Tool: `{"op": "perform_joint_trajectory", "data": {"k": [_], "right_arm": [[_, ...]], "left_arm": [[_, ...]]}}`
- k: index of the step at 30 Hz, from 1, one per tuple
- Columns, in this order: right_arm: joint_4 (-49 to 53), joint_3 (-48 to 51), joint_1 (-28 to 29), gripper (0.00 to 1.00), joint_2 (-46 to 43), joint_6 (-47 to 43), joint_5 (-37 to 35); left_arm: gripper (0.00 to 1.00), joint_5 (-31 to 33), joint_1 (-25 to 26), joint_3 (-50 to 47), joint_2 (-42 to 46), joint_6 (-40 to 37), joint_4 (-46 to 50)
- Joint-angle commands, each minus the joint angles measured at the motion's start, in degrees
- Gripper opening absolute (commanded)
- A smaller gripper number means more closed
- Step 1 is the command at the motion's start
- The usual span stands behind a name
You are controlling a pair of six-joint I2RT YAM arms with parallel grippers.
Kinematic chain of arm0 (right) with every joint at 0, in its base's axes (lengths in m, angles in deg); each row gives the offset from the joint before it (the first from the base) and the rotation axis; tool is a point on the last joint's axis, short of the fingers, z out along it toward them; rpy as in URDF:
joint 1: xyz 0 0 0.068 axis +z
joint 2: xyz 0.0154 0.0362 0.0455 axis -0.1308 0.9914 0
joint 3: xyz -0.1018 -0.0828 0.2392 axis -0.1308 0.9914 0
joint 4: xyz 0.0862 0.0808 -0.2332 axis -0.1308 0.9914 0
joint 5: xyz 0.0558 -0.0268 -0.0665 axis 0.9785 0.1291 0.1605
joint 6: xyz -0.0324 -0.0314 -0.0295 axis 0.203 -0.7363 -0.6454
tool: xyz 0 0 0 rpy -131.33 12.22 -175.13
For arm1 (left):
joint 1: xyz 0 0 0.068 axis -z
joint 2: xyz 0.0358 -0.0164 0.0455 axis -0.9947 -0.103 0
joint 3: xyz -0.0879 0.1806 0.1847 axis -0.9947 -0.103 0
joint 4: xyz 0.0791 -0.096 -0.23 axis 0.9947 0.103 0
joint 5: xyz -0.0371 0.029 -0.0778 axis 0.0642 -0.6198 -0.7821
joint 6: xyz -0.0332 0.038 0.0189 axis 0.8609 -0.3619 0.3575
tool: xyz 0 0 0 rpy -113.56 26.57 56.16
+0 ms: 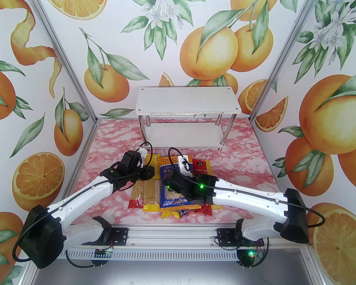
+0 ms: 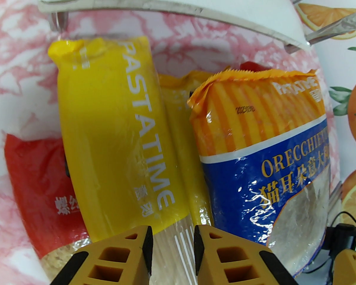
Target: Place and organize the pasta boxes and bags onto the shelf
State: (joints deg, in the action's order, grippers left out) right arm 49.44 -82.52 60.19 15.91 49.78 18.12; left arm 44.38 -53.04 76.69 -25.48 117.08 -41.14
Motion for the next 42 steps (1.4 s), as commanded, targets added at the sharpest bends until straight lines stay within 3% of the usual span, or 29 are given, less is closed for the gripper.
{"op": "perform_joint_trajectory", "data": {"k": [1, 10, 30, 34, 42], "right_arm": [[2.0, -2.1, 0.5, 0.98, 2.8, 2.5, 0.9], [7.1, -5.5, 0.3, 1.0, 8.2, 1.3, -1.8], [5.6, -4.8, -4.1, 0.99, 14.8, -2.5, 8.7], [6.4, -3.8, -4.3, 0.91, 15.4, -3.7, 10.8], [5.9, -1.1, -5.1, 0.61, 15.1, -5.0, 15.7]], "left_arm": [[0.35, -3.4, -0.2, 0.5, -2.8, 1.2, -1.1], [0.35, -5.1, -0.8, 1.8, -4.8, 1.1, -2.2], [0.36, -8.9, -10.2, 1.4, 2.7, -1.5, 2.1], [0.36, -9.3, -11.0, 1.5, 2.7, -1.7, 2.0], [0.35, -9.6, -11.6, 1.5, 2.4, -1.8, 1.7]]}}
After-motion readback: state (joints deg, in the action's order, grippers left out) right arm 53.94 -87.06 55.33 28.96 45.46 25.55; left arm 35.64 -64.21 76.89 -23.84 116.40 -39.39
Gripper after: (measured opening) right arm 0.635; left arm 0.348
